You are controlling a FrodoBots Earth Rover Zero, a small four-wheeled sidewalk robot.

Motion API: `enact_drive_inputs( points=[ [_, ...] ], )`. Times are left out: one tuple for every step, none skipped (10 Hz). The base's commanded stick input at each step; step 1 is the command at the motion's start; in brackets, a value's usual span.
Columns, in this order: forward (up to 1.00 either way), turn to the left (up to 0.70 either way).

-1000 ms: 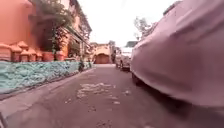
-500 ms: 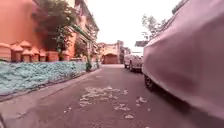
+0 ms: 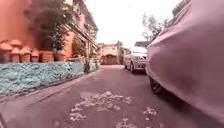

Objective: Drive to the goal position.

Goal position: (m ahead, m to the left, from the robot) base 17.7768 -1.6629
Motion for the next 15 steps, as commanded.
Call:
enact_drive_inputs(
  points=[
    [0.7,0.0],
    [0.7,0.0],
    [0.7,0.0],
    [0.7,0.0],
    [0.7,0.0],
    [0.7,0.0],
    [0.7,0.0],
    [0.7,0.0],
    [0.7,0.0],
    [0.7,0.0],
    [0.7,0.0],
    [0.7,0.0],
    [0.7,0.0],
    [0.7,0.0],
    [0.7,0.0]
  ],
)
